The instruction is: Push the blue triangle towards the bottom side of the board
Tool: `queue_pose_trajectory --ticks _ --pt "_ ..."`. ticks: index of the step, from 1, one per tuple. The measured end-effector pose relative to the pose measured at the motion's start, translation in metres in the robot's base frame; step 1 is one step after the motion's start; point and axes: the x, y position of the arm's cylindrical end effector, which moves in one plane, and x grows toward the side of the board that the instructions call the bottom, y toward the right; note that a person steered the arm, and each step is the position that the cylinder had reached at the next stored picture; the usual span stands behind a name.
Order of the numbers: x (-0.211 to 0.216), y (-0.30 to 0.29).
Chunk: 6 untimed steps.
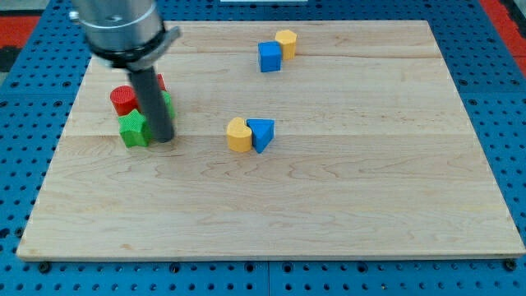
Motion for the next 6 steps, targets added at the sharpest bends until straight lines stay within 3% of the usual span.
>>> queue_pose_trajectory --ticks 1,2,3,4,5,6 --pt "-0.027 0.084" --pt "-0.001 0.120" --pt "0.049 0.120" --pt "0.048 0.122" --pt "0.011 0.150" --pt "0.020 0.186"
